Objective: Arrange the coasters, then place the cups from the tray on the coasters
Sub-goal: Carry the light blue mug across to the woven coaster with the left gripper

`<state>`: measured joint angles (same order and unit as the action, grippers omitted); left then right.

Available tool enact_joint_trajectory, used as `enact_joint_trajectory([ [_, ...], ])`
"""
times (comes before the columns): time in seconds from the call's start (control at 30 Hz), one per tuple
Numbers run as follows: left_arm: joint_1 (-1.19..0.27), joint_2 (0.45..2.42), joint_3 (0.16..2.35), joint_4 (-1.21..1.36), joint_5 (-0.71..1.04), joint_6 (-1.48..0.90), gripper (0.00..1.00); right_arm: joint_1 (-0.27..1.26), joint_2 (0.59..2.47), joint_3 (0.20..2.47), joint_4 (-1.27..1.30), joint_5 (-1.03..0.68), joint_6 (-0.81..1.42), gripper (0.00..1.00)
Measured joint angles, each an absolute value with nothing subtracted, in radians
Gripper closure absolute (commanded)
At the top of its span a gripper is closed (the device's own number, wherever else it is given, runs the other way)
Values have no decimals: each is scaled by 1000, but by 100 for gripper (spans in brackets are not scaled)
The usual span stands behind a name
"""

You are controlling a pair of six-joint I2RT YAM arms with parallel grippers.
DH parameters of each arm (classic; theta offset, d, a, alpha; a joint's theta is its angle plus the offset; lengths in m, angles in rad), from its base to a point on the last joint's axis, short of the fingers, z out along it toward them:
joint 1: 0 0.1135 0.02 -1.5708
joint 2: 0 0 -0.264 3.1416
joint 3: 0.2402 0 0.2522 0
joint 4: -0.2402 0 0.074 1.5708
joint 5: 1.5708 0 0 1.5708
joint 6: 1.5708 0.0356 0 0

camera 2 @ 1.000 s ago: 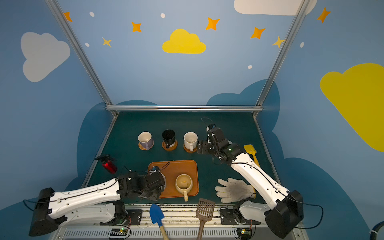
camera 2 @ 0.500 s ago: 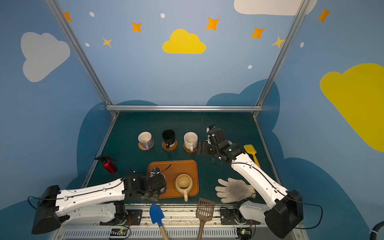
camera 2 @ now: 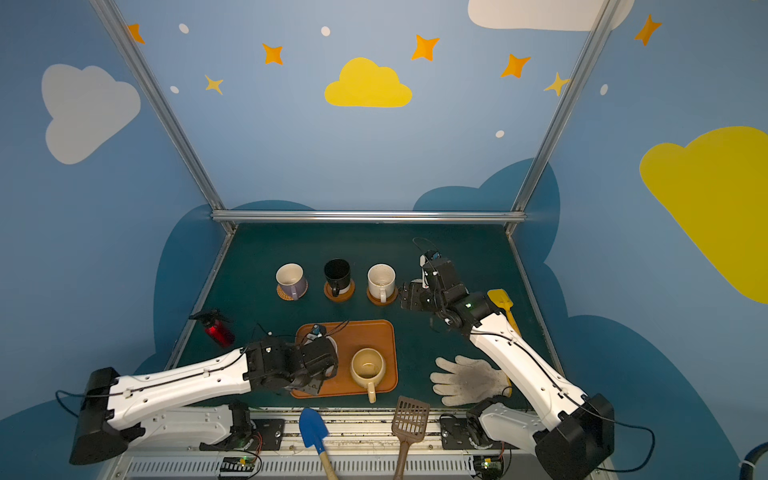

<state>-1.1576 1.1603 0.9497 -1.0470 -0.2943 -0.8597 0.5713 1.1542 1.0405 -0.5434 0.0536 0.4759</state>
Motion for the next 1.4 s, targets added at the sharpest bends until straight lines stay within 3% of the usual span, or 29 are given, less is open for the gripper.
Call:
enact_joint_trajectory([
  [0.23, -1106, 1216, 1165, -1072, -309, -763, 97, 546, 1085, 1031, -566, 49, 476, 13],
  [0.53, -1050, 1456, 1501, -1105, -276, -613, 97, 459, 1015, 1031, -652, 70, 478, 12],
  [0.83, -1012, 1791, 1868, -1094, -216, -542, 97, 207, 1014, 1050, -744, 53, 419, 12],
  [1.0, -1010, 2101, 2287, -1181, -233, -543, 97, 52, 1001, 1050, -758, -40, 384, 12],
  [1.2, -992, 2477, 2835, -1323, -215, -552, 97, -19, 999, 1050, -758, -134, 385, 12],
  [1.4, -953, 2489, 2653, -1305, -191, -580, 97, -40, 955, 1030, -743, -195, 414, 13],
])
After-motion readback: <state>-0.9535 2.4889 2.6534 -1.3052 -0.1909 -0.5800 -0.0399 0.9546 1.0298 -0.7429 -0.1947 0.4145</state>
